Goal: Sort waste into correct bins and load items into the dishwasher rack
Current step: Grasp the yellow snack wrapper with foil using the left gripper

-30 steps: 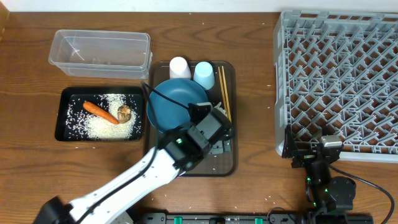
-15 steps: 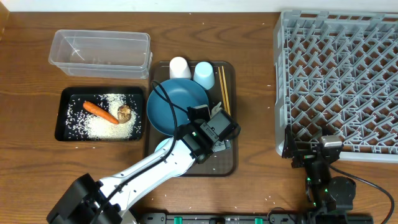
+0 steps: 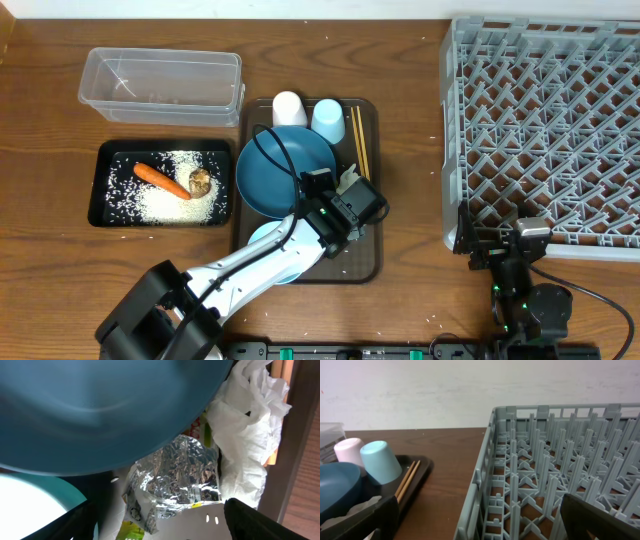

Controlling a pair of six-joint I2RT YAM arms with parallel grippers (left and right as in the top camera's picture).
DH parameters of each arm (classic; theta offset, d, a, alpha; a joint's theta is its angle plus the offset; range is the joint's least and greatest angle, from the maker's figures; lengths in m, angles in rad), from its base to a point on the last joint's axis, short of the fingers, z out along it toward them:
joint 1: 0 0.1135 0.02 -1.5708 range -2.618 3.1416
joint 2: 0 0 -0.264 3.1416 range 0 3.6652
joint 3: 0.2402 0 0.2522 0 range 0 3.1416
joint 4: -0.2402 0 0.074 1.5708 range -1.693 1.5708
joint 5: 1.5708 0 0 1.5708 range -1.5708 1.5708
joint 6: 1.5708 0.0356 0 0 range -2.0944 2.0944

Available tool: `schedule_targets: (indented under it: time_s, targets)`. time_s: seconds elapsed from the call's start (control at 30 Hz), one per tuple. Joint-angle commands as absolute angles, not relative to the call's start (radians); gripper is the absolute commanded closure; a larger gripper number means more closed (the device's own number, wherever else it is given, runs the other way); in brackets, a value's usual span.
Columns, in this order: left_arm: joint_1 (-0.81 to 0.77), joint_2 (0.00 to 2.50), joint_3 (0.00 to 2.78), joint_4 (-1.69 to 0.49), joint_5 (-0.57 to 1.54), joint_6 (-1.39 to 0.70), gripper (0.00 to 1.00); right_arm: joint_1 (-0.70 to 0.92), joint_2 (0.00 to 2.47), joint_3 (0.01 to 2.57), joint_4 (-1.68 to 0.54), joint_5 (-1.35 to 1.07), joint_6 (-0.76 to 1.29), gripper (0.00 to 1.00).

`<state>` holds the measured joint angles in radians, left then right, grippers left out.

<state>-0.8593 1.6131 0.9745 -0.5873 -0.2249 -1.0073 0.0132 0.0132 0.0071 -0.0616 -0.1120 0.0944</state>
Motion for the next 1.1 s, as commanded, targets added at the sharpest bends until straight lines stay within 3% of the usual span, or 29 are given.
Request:
schedule_targets:
  time_s: [0.0,0.13,0.57,0.83,1.07]
  targets:
    - [-0.86,1.622,0.973,-0.585,-0.256,-1.019,0.19,0.003,0.014,0.006,-0.065,-0.109,0.088,0.01]
    - [-0.861,1.622,0.973,-0.585,-0.256,-1.019,0.21,0.003,0.014,0.006,-0.065,-0.109,0.088,0.01]
    - [-0.861,1.657,0.973,-0.585,-0.257,-1.019,0.43,0.003,0.014,0.006,-0.065,-0.109,0.088,0.01]
    - [-0.86,1.683,0.975,-0.559,-0.257,-1.018,0.51,0.003,0.014,0.006,-0.065,-0.109,0.088,0.01]
    - [-0.861,1.681,0.975,-0.562,-0.256,-1.015,0.7,0.003,0.014,0.006,-0.065,-0.109,0.088,0.01]
